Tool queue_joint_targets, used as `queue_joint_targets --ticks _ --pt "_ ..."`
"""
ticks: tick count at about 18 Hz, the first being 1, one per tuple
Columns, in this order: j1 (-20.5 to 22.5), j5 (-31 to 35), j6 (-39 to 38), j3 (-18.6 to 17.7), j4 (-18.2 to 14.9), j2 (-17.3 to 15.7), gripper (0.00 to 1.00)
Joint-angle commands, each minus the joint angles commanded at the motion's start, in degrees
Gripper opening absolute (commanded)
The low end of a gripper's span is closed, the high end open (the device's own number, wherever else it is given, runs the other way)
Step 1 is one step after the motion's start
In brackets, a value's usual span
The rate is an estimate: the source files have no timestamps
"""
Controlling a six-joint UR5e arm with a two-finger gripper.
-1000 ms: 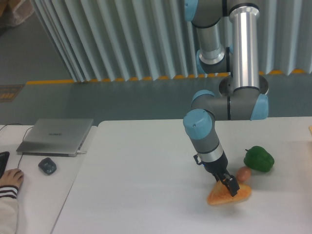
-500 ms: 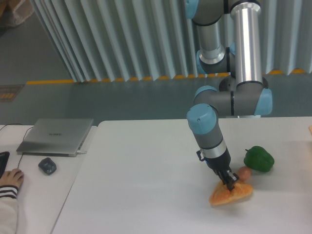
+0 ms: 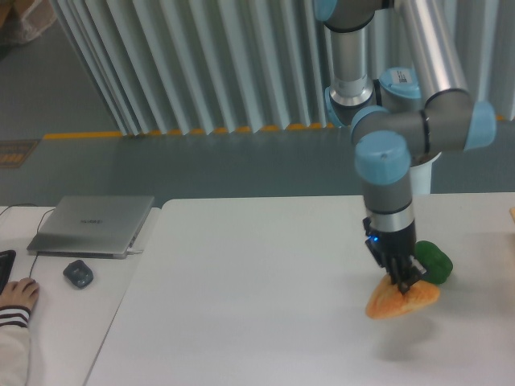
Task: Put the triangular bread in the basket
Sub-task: 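Lift the bread and carry it past the pepper toward the basket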
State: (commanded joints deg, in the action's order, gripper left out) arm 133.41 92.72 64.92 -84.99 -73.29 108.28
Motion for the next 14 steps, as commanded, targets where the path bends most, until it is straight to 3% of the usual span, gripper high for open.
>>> queue_joint_targets --ticks 6,14 --pt "7.8 0.0 15.1 -0.5 -3.8 -2.6 0.15" --pt "15.3 -0.3 27.8 -0.2 -3.4 -2.6 0.15"
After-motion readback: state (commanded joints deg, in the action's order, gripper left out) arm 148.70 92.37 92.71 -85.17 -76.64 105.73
